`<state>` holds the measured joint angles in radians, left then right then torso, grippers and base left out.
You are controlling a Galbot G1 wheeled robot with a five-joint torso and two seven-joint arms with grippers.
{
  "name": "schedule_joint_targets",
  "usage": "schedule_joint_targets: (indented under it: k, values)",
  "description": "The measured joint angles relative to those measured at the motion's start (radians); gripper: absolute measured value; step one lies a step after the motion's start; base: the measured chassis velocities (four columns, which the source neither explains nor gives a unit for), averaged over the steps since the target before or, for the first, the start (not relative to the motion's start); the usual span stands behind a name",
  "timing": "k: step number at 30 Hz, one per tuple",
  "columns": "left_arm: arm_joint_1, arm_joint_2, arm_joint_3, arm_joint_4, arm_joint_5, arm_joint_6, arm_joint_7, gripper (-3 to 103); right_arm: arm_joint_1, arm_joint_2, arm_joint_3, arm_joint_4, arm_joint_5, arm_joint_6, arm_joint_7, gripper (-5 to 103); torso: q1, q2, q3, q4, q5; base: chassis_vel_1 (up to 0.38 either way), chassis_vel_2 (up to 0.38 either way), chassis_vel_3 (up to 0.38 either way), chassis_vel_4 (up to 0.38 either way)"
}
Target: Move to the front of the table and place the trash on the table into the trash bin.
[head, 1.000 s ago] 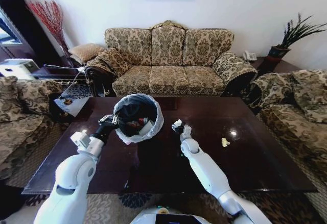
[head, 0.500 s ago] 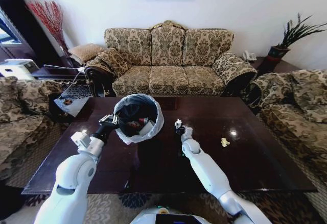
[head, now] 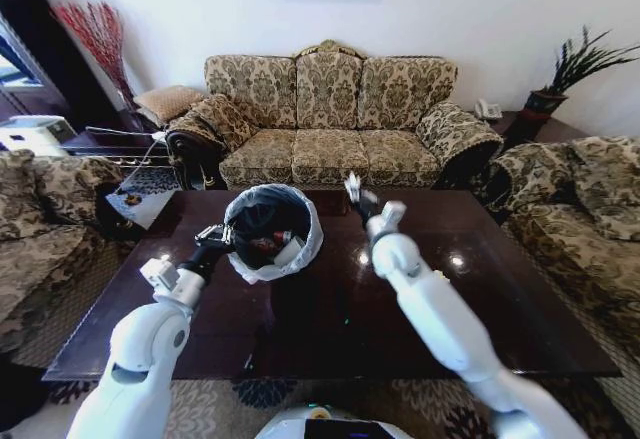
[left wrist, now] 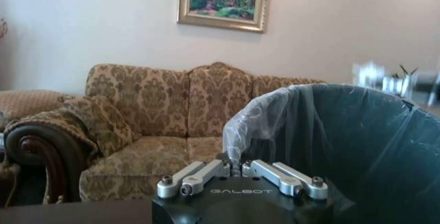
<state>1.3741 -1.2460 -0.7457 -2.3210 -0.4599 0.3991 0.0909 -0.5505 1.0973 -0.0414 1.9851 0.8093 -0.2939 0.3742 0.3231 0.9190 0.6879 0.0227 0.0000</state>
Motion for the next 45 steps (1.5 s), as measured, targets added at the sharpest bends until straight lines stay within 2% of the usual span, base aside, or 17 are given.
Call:
schedule_joint_targets:
  k: [1,3,5,8,10,15,20,21,24,25,27,30,34,39,42,43,45]
  values:
    - [0.000,0.001,0.001,0.003,0.003,0.000,0.000,3,0.064,-0.014,-0.039,0.032,0.047,-0.011,-0.018,1,0.000,0.000,0.000,0.0001,0.0001,0.000,0.000,0.000,0.000]
    - [0.000,0.002,0.001,0.003,0.004,0.000,0.000,3,0.092,-0.018,-0.056,0.042,0.067,-0.015,-0.022,1,0.000,0.000,0.000,0.0004,0.0002,0.000,0.000,0.000,0.000]
    - [0.000,0.010,0.002,0.004,0.008,0.000,0.000,3,0.220,-0.031,-0.142,0.083,0.155,-0.038,-0.026,1,0.000,0.000,0.000,0.0014,0.0000,0.000,0.000,0.000,0.000]
    - [-0.002,0.017,0.002,0.005,0.008,0.006,0.000,3,0.300,-0.038,-0.218,0.124,0.221,-0.064,-0.012,1,0.000,0.000,0.000,0.0016,-0.0004,0.000,0.000,0.000,0.000]
    - [-0.005,0.019,0.001,0.004,0.008,0.015,0.000,3,0.345,-0.049,-0.295,0.188,0.284,-0.108,0.018,1,0.000,0.000,0.000,0.0011,-0.0005,0.000,0.000,0.000,0.000]
    - [-0.005,0.020,-0.001,-0.001,0.003,0.024,0.000,3,0.292,-0.103,-0.339,0.256,0.281,-0.155,0.018,1,0.000,0.000,0.000,0.0000,0.0008,0.000,0.000,0.000,0.000]
    - [-0.005,0.022,-0.003,0.000,-0.003,0.033,0.000,3,0.250,-0.142,-0.362,0.280,0.256,-0.176,0.018,1,0.000,0.000,0.000,0.0003,0.0002,0.000,0.000,0.000,0.000]
    - [-0.006,0.022,-0.002,0.001,-0.004,0.035,-0.003,3,0.239,-0.151,-0.366,0.281,0.244,-0.182,0.011,-2,0.000,0.000,0.000,0.0005,0.0002,0.000,0.000,0.000,0.000]
    - [-0.005,0.021,-0.002,0.001,-0.011,0.042,-0.015,3,0.232,-0.155,-0.375,0.281,0.220,-0.184,-0.001,13,0.000,0.000,0.000,0.0009,0.0000,0.000,0.000,0.000,0.000]
    - [-0.005,0.021,-0.002,0.001,-0.011,0.042,-0.015,3,0.232,-0.155,-0.375,0.281,0.220,-0.184,-0.001,13,0.000,0.000,0.000,0.0009,0.0000,0.000,0.000,0.000,0.000]
    - [-0.005,0.019,-0.001,-0.001,-0.012,0.046,-0.017,3,0.236,-0.148,-0.383,0.276,0.215,-0.184,-0.001,24,0.000,0.000,0.000,0.0008,0.0000,0.000,0.000,0.000,0.000]
    - [-0.005,0.019,0.000,-0.005,-0.012,0.047,-0.017,3,0.238,-0.144,-0.386,0.270,0.209,-0.184,-0.001,28,0.000,0.000,0.000,0.0009,0.0000,0.000,0.000,0.000,0.000]
    - [-0.003,0.018,-0.001,-0.014,-0.012,0.049,-0.017,3,0.231,-0.140,-0.389,0.255,0.185,-0.181,-0.002,51,0.000,0.000,0.000,0.0007,0.0000,0.000,0.000,0.000,0.000]
    - [-0.002,0.015,-0.001,-0.015,-0.012,0.049,-0.017,3,0.229,-0.143,-0.390,0.258,0.183,-0.180,-0.005,61,0.000,0.000,0.000,0.0006,0.0000,0.000,0.000,0.000,0.000]
    - [-0.003,0.014,0.000,-0.017,-0.011,0.049,-0.017,3,0.231,-0.145,-0.380,0.257,0.177,-0.175,-0.006,78,0.000,0.000,0.000,0.0007,0.0000,0.000,0.000,0.000,0.000]
    - [-0.003,0.014,0.000,-0.017,-0.011,0.049,-0.017,3,0.231,-0.145,-0.380,0.257,0.177,-0.175,-0.006,78,0.000,0.000,0.000,0.0007,0.0000,0.000,0.000,0.000,0.000]
    - [-0.004,0.014,0.001,-0.017,-0.010,0.049,-0.017,3,0.230,-0.151,-0.352,0.253,0.174,-0.168,-0.002,88,0.000,0.000,0.000,0.0008,0.0000,0.000,0.000,0.000,0.000]
